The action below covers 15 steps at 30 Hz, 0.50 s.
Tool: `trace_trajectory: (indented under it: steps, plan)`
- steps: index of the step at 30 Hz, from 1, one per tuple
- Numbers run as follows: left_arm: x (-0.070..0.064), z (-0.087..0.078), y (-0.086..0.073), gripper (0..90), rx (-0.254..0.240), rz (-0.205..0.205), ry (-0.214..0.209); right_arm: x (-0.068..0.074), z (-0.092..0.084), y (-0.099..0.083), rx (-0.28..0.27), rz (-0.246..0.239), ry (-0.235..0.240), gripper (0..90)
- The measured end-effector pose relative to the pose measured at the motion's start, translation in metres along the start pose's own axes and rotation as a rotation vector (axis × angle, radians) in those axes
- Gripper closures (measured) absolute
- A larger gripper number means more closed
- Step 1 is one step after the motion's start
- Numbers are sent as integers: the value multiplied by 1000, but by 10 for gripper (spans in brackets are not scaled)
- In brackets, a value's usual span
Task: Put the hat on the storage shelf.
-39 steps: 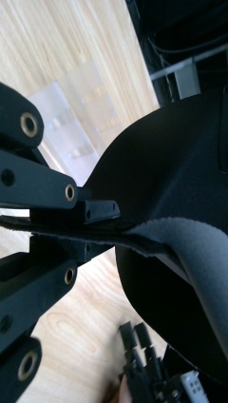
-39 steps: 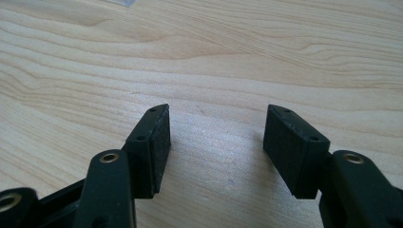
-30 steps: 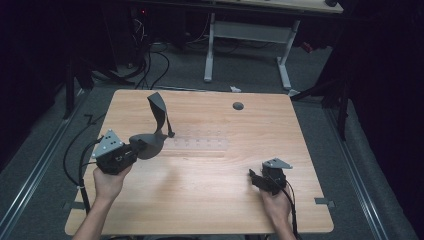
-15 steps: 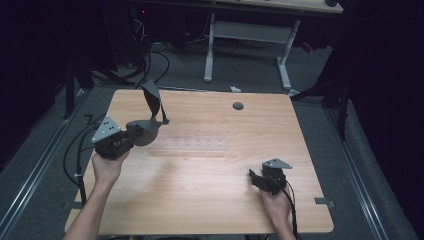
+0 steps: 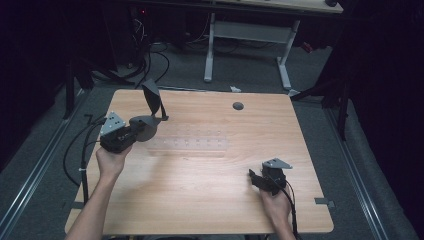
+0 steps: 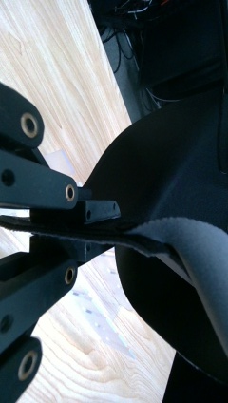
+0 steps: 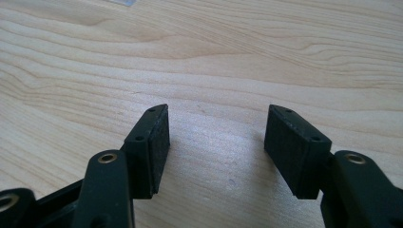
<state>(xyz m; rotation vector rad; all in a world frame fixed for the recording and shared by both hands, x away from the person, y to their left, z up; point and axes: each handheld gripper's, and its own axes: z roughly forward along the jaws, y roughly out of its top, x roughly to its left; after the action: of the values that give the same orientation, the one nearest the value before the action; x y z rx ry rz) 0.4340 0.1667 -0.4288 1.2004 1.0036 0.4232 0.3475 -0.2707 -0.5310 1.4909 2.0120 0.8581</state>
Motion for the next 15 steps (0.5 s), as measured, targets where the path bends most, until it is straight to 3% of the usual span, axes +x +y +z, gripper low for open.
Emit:
trace_trajectory:
  steps: [15]
  plan:
    - [11,11,-8,865,11,4,38,0,0,0,0,1,0,415]
